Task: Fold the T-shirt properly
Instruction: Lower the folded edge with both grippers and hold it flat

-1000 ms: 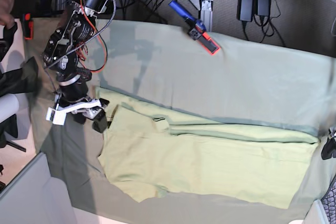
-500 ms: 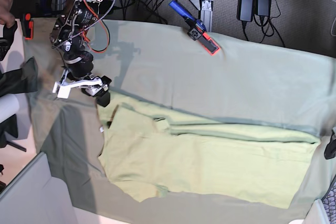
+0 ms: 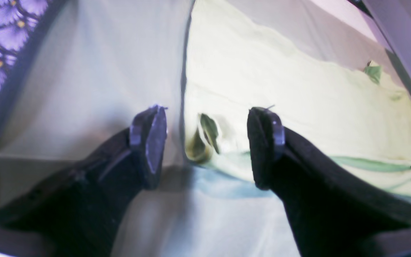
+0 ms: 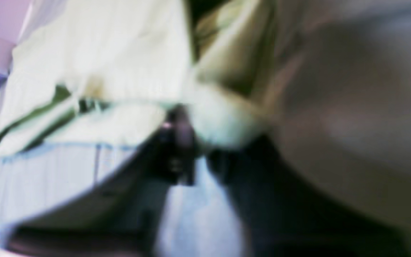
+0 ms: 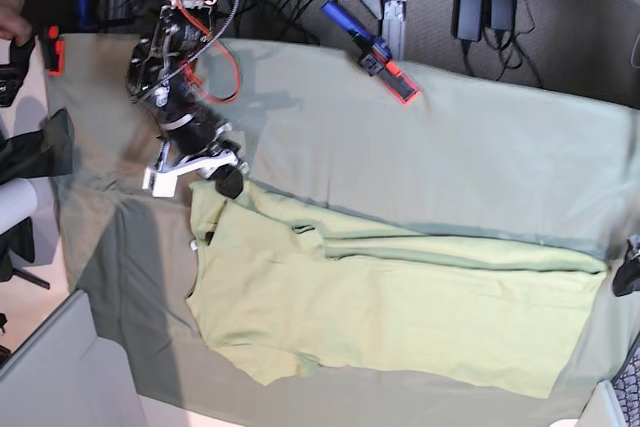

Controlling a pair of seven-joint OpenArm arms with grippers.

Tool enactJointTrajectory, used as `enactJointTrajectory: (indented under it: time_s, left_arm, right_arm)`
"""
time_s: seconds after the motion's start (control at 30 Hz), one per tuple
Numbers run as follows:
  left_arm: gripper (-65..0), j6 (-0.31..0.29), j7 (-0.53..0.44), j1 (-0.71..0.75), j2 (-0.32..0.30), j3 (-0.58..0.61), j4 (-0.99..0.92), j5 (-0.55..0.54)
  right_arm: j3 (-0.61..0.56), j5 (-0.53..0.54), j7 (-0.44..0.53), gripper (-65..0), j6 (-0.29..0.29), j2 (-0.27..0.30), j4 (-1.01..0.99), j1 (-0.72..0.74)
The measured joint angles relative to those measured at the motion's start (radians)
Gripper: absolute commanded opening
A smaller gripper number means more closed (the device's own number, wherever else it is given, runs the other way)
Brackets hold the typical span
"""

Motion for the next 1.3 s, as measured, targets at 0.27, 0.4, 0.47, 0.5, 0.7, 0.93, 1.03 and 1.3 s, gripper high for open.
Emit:
enactJointTrajectory:
  time_s: [0.27, 0.4, 0.47, 0.5, 0.7, 0.93, 1.03, 1.3]
  left_arm:
    - [-25.9, 0.058, -0.013, 0.000, 0.075, 0.001, -0.005, 0.063]
    - [-25.9, 0.180, -0.072, 0.000, 0.074, -0.006, -0.014, 0.160]
    - [-25.9, 0.192, -0.073, 0.000, 0.068, -0.010, -0.014, 0.174]
    - [-25.9, 0.199, -0.073, 0.001, 0.068, -0.011, -0.014, 0.176]
    - [-25.9, 0.199, -0.068, 0.000, 0.088, -0.010, -0.014, 0.156]
    - [-25.9, 0.199, -0.053, 0.000, 0.130, -0.008, -0.014, 0.118]
    - [-25.9, 0.200, -0.034, -0.004, 0.116, -0.021, -0.014, 0.114]
    - [-25.9, 0.166, 0.071, -0.005, 0.114, -0.118, -0.014, -0.019]
  right_arm:
    - [0.000, 0.000, 0.000, -65.0, 0.000, 0.000, 0.000, 0.000]
    - [0.000, 0.000, -0.004, -65.0, 0.000, 0.000, 0.004, 0.000]
    - [0.000, -0.001, -0.005, -65.0, 0.000, 0.000, 0.004, 0.000]
    - [0.000, 0.000, -0.008, -65.0, 0.000, 0.000, 0.004, 0.000]
    - [0.000, 0.000, -0.008, -65.0, 0.000, 0.000, 0.005, 0.000]
    - [0.000, 0.000, -0.008, -65.0, 0.000, 0.000, 0.005, 0.000]
    - [0.000, -0.001, -0.008, -65.0, 0.000, 0.000, 0.005, 0.000]
    - [0.000, -0.001, -0.008, -65.0, 0.000, 0.000, 0.005, 0.000]
